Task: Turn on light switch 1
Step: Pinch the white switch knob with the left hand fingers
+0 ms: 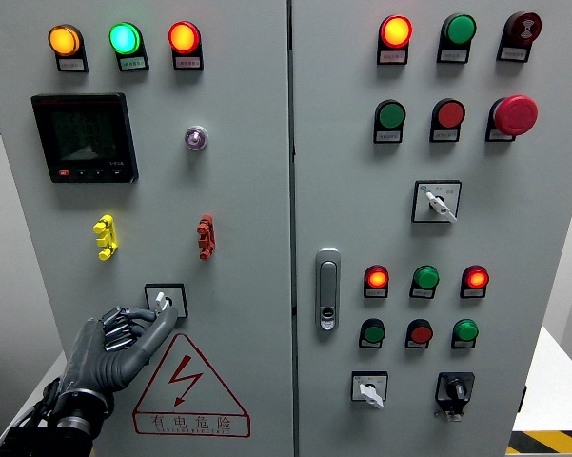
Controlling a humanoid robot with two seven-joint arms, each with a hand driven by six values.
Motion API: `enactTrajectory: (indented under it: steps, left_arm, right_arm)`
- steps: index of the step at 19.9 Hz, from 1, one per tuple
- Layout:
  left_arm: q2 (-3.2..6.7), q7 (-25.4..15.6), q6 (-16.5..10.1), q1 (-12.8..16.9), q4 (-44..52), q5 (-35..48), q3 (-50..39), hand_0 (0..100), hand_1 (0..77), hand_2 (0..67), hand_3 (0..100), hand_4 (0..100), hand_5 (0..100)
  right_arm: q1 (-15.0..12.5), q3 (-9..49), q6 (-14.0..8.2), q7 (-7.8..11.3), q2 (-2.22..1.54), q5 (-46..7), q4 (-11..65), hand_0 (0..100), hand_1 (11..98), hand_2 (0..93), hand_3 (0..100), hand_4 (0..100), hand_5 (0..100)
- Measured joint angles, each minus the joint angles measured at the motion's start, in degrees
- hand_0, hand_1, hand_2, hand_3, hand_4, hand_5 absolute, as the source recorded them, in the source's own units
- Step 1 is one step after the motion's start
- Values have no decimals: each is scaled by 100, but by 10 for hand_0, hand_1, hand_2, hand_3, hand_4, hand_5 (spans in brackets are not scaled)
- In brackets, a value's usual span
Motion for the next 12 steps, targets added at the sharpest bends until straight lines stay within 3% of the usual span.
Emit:
enactTrajectory:
  steps: [3,12]
  left_arm:
    - [-1,0,135,0,6,3,0,0,638,515,846,995,726]
    - [-19,223,156,-77,44,11,100,0,637,513,853,1000,742]
  right_arm:
    - [0,-1,0,0,0,0,2,0,197,0,196,193,106]
    - [0,-2,0,0,1,0,-1,0,197,0,196,193,106]
